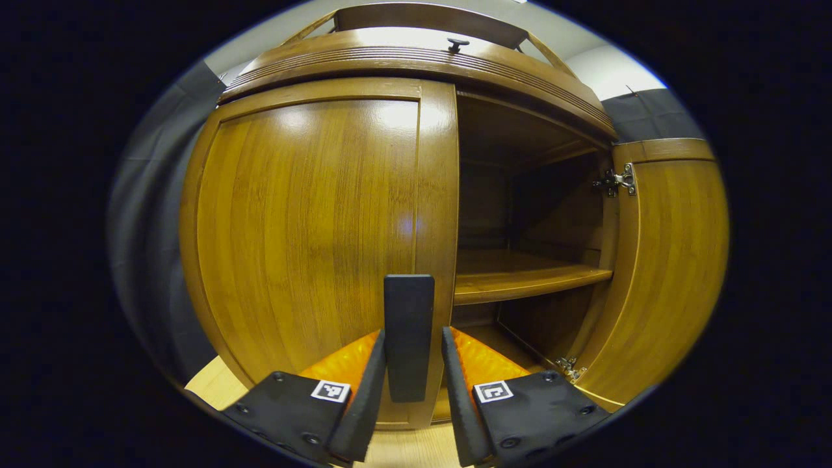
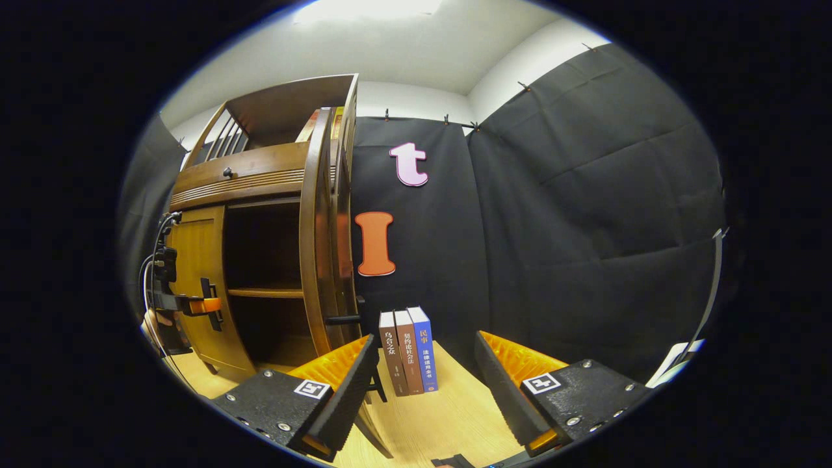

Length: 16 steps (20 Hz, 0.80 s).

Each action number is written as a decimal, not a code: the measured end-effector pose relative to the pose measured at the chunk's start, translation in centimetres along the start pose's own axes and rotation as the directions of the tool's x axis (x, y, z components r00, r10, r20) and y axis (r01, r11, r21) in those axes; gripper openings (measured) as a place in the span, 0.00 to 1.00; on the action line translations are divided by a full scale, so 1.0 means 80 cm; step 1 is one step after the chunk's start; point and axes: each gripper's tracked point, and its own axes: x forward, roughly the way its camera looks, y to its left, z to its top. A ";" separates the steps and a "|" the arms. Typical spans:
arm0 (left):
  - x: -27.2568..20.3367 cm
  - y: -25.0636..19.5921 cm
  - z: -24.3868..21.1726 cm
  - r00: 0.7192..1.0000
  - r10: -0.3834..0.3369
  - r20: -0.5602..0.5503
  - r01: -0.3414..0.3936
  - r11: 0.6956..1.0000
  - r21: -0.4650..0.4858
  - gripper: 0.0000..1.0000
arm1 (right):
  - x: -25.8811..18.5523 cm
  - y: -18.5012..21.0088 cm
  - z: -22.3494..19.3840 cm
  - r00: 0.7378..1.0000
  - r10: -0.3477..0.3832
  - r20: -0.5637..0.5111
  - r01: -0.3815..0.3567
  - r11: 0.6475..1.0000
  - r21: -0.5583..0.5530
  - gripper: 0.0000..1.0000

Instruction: Open the right door of the double-door shoe cabinet with the right hand, and open the left door with the left hand.

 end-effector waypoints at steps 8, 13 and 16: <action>0.007 0.004 -0.011 1.000 -0.017 -0.018 0.017 1.000 0.009 0.40 | -0.017 0.023 0.024 1.000 0.018 0.024 -0.018 1.000 -0.010 0.92; -0.001 0.004 -0.012 0.999 -0.030 -0.019 0.030 1.000 -0.002 0.26 | -0.032 0.044 0.037 0.999 0.034 0.036 -0.034 0.999 0.007 0.92; -0.027 0.002 -0.013 0.998 -0.069 -0.010 0.069 0.998 0.007 0.26 | -0.039 0.062 0.041 0.998 0.053 0.042 -0.053 0.999 -0.004 1.00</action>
